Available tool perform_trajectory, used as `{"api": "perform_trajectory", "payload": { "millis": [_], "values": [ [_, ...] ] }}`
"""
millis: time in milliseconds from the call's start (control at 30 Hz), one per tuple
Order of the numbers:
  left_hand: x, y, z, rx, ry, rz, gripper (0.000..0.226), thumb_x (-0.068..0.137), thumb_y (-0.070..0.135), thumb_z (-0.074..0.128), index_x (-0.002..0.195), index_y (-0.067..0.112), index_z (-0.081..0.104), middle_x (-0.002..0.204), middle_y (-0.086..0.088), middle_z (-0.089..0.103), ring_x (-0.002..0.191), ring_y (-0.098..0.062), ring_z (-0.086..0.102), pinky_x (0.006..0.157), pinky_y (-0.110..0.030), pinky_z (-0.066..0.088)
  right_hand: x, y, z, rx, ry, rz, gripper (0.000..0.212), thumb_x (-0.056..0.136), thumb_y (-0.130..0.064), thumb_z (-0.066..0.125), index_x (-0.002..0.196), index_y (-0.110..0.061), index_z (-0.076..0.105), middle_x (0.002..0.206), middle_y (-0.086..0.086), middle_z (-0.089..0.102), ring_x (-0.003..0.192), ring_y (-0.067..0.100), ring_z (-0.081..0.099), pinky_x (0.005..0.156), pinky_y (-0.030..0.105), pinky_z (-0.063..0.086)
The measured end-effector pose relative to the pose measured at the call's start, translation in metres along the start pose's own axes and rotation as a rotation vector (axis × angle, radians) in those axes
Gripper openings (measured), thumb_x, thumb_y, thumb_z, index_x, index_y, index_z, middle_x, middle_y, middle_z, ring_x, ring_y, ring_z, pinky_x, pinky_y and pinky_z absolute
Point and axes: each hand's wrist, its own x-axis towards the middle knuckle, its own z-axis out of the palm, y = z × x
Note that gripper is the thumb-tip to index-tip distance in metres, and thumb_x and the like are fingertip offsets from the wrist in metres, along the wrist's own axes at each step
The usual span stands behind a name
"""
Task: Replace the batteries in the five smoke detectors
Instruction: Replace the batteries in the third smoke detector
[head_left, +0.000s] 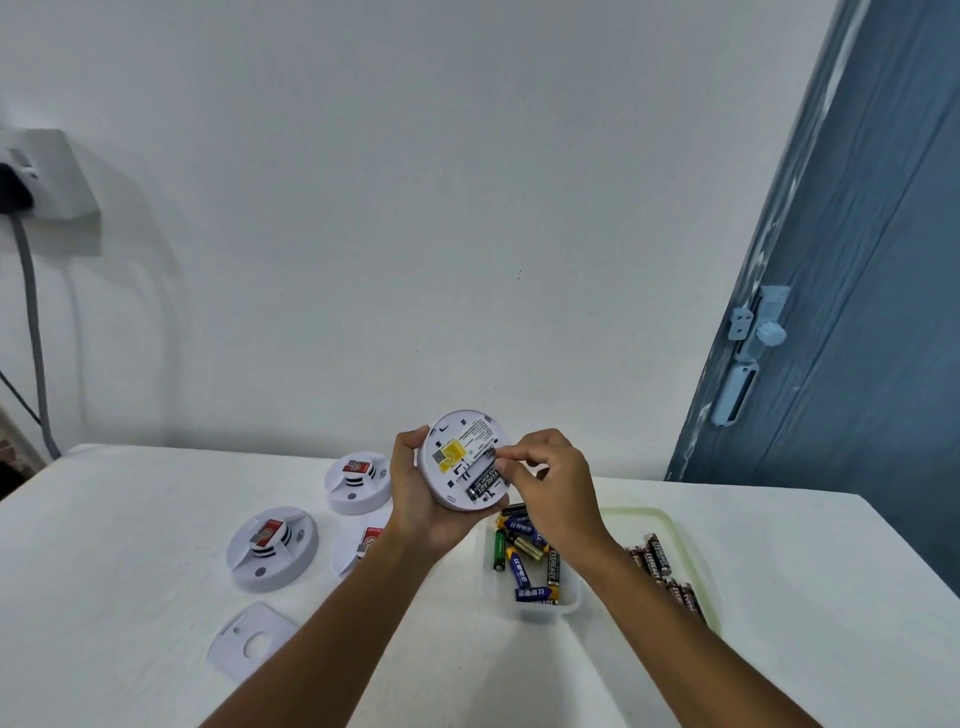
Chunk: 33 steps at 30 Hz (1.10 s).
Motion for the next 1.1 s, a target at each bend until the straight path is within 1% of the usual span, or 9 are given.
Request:
{"api": "perform_trajectory", "payload": {
  "millis": [167,333,500,633,767,833,933,1033,1100],
  "values": [
    [0.0,0.001,0.001,-0.059,-0.024,0.005,0.052,0.073,0.049,0.048,0.096,0.009,0.073,0.1,-0.018,0.066,0.095,-0.031,0.058,0.089,-0.044,0.041,-0.009,0.005,0.004,-0.024,0.0,-0.095,0.027,0.087,0.0,0.062,0.107,-0.014,0.073,0.105,-0.002,0.053,0.102,0.01,0.052,0.077,0.005,0.042],
    [0.0,0.002,0.001,-0.071,0.001,-0.01,0.054,0.082,0.05,0.042,0.092,0.009,0.075,0.098,-0.017,0.068,0.095,-0.032,0.058,0.087,-0.044,0.043,-0.021,0.013,0.005,-0.14,-0.055,-0.225,0.039,0.089,-0.012,0.048,0.123,-0.016,0.065,0.123,-0.019,0.041,0.117,-0.01,0.035,0.086,0.004,0.041],
    [-0.003,0.003,-0.003,-0.064,-0.003,-0.024,0.056,0.072,0.049,0.05,0.107,0.01,0.069,0.111,-0.018,0.062,0.108,-0.035,0.051,0.088,-0.043,0.039,-0.02,0.021,-0.004,-0.318,-0.21,-0.263,0.057,0.084,-0.005,0.039,0.134,-0.027,0.056,0.143,-0.006,0.036,0.121,0.006,0.04,0.088,0.02,0.047],
    [-0.003,0.006,-0.008,-0.014,0.018,-0.036,0.064,0.07,0.05,0.05,0.12,0.011,0.061,0.119,-0.02,0.059,0.106,-0.04,0.053,0.079,-0.04,0.042,-0.004,0.022,-0.016,-0.004,-0.139,0.023,0.044,0.091,0.009,0.043,0.115,-0.019,0.067,0.109,0.002,0.064,0.085,0.006,0.065,0.071,0.018,0.052],
    [-0.004,0.003,-0.017,-0.041,0.084,-0.064,0.061,0.071,0.049,0.05,0.118,0.01,0.063,0.12,-0.021,0.06,0.106,-0.043,0.054,0.083,-0.042,0.041,0.001,0.032,-0.027,-0.236,-0.399,0.293,0.021,0.092,0.004,0.049,0.095,-0.007,0.067,0.076,0.014,0.067,0.05,0.015,0.066,0.048,0.023,0.051],
    [-0.004,0.0,-0.022,-0.051,0.109,-0.074,0.059,0.075,0.049,0.049,0.115,0.009,0.064,0.118,-0.021,0.062,0.107,-0.044,0.054,0.084,-0.043,0.041,-0.003,0.034,-0.023,-0.416,-0.545,0.303,0.022,0.086,0.008,0.051,0.088,-0.009,0.066,0.082,0.015,0.067,0.051,0.018,0.067,0.045,0.024,0.049],
    [-0.004,-0.004,-0.026,-0.043,0.136,-0.08,0.056,0.082,0.05,0.043,0.113,0.009,0.065,0.112,-0.021,0.065,0.106,-0.044,0.054,0.084,-0.043,0.041,-0.008,0.036,-0.012,-0.673,-0.723,0.258,0.025,0.075,0.011,0.058,0.076,-0.013,0.064,0.089,0.017,0.068,0.069,0.032,0.071,0.055,0.031,0.052],
    [-0.005,-0.004,-0.028,-0.042,0.138,-0.079,0.055,0.085,0.05,0.041,0.114,0.009,0.065,0.108,-0.022,0.067,0.106,-0.045,0.054,0.084,-0.044,0.042,-0.013,0.036,-0.005,-0.845,-0.842,0.224,0.02,0.074,0.013,0.052,0.087,0.003,0.065,0.091,0.023,0.065,0.072,0.036,0.066,0.051,0.027,0.039],
    [-0.006,-0.003,-0.029,-0.043,0.142,-0.074,0.055,0.086,0.05,0.04,0.114,0.009,0.065,0.106,-0.021,0.069,0.107,-0.045,0.055,0.085,-0.045,0.042,-0.014,0.036,-0.003,-0.917,-0.887,0.21,0.02,0.075,0.011,0.052,0.091,0.004,0.062,0.088,0.019,0.06,0.065,0.028,0.054,0.049,0.025,0.033]
  ]
}}
